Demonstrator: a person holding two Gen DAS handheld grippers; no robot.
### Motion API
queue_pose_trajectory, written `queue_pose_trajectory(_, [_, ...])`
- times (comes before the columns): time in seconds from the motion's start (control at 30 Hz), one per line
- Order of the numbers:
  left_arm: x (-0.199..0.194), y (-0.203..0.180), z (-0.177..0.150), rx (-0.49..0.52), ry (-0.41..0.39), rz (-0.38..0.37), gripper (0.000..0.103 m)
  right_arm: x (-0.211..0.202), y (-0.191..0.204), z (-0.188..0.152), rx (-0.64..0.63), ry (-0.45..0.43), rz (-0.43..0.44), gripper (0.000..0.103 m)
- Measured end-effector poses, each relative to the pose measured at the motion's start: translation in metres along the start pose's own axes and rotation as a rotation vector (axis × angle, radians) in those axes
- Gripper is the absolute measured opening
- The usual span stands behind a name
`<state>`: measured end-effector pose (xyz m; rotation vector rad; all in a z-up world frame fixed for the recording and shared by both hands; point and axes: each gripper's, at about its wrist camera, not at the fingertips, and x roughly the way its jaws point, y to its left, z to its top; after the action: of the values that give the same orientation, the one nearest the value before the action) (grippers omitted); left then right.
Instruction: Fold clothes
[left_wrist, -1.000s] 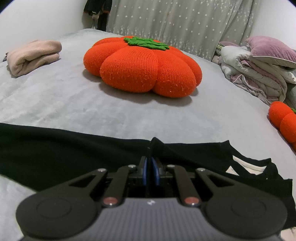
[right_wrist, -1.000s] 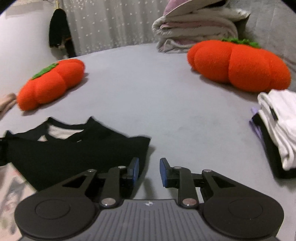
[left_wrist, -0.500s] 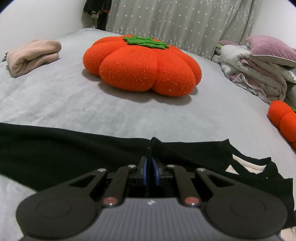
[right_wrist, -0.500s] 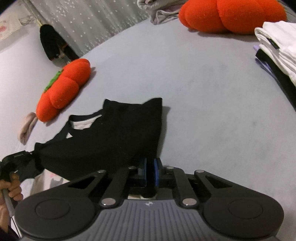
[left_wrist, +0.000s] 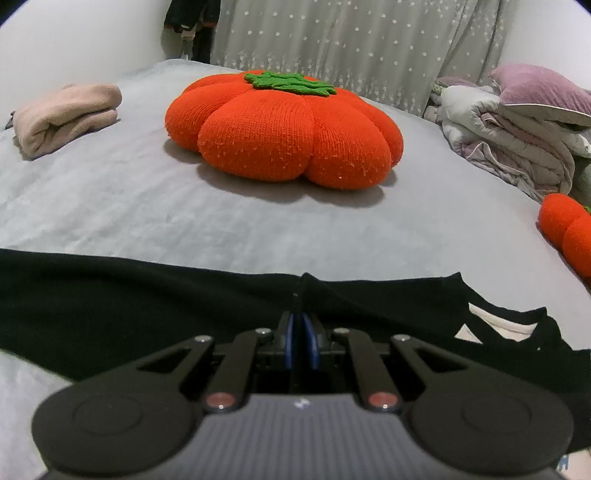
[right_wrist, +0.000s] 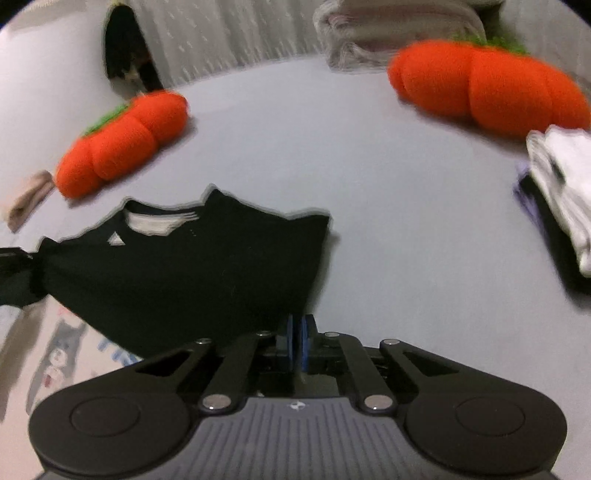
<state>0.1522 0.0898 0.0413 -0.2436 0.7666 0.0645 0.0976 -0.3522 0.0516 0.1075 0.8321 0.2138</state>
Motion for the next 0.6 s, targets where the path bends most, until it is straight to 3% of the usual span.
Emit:
queue_pose_trajectory(0.07, [0.0, 0.0, 0.0, -0.004, 0.005, -0.001, 0.009, 0.001, 0.006, -0.001, -0.026, 0.014, 0.03, 0.004])
queue_pose_trajectory(0.23, [0.002, 0.003, 0.002, -0.025, 0.023, 0.0, 0.01, 0.014, 0.019, -0.006, -0.105, 0.12, -0.014, 0.004])
queue_pose_trajectory(0.37, [0.003, 0.002, 0.002, -0.025, 0.026, 0.002, 0.01, 0.01, 0.029, -0.01, -0.197, 0.065, -0.053, 0.004])
queue_pose_trajectory(0.5, [0.002, 0.002, 0.0, -0.023, 0.024, 0.006, 0.01, 0.019, 0.033, -0.001, -0.166, -0.039, -0.085, 0.005])
queue_pose_trajectory(0.6, [-0.001, 0.003, 0.002, -0.03, 0.018, 0.001, 0.01, 0.038, 0.035, 0.0, -0.174, -0.013, -0.099, 0.005])
